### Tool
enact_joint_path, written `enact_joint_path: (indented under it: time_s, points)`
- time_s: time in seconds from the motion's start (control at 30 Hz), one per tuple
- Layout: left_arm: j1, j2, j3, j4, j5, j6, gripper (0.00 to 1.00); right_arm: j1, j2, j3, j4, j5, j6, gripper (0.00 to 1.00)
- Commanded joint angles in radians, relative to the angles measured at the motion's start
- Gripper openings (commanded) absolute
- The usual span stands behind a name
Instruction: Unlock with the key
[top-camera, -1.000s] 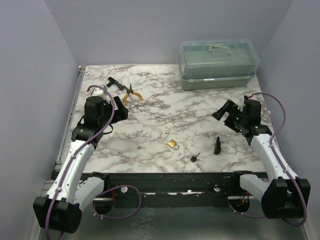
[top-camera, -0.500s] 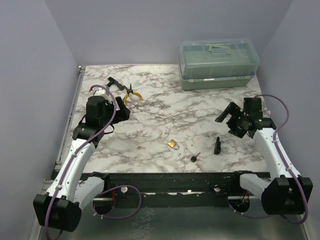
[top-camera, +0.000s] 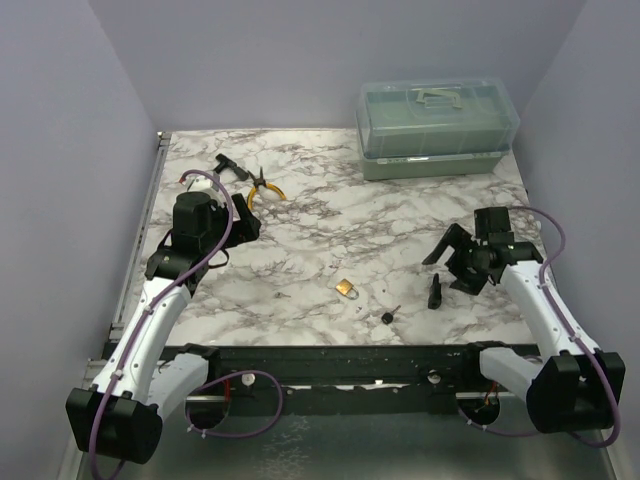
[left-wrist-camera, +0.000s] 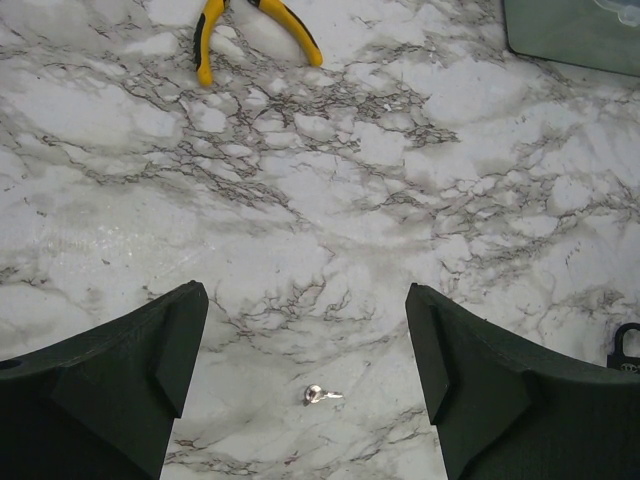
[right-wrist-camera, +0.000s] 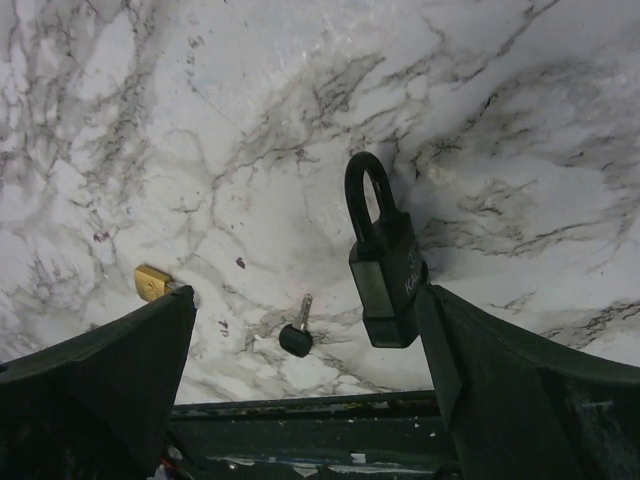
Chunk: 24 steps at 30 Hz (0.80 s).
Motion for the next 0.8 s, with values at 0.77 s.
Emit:
enact_joint_path:
  time_s: [0.77]
  points:
    - [-0.003, -0.023, -0.010, 0.014, 0.016, -0.001, 0.87, 0.142, 0.045, -0.109, -0.061, 0.187, 0.177, 0.81]
